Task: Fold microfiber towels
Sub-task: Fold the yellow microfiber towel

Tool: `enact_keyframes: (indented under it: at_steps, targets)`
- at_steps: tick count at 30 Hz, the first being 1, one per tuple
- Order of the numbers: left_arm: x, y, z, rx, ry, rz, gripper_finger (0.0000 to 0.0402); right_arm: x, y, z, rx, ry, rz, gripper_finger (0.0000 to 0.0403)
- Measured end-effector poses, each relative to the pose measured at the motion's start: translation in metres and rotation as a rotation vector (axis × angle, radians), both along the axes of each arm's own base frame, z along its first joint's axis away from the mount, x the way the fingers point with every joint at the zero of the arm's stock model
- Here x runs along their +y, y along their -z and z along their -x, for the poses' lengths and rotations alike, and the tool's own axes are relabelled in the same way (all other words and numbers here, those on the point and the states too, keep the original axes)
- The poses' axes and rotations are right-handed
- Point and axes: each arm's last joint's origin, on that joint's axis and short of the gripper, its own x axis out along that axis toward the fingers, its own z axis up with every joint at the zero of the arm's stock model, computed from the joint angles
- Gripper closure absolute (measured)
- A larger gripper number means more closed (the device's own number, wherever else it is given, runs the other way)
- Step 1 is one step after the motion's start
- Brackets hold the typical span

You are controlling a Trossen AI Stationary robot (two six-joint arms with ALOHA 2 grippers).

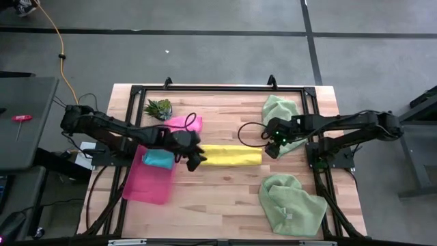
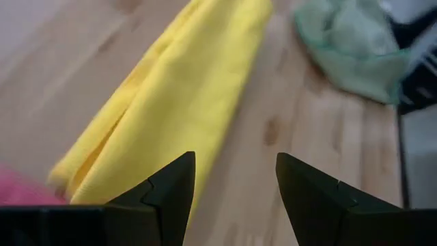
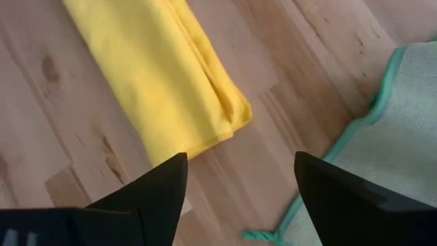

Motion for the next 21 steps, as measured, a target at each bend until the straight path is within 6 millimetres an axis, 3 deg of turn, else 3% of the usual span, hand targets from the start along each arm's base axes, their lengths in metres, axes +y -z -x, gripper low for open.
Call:
enact_keyframes:
  at_steps: [7,15,18,21]
  targets:
    - [0.0,0.011,0.013,0.025,-0.211,0.116,0.0206,0.006,0.033,0.028,-0.075,0.134,-0.14,0.0141]
    - [0.008,0.021,0.019,0.123,-0.384,0.237,0.0211,0.008,0.035,0.04,-0.232,0.283,-0.273,0.0141]
    - [0.008,0.024,0.019,0.145,-0.388,0.234,0.0238,0.008,0.034,0.039,-0.246,0.28,-0.282,0.0141]
    - [0.008,0.026,0.019,0.154,-0.398,0.243,0.0293,0.008,0.034,0.039,-0.245,0.28,-0.281,0.0141]
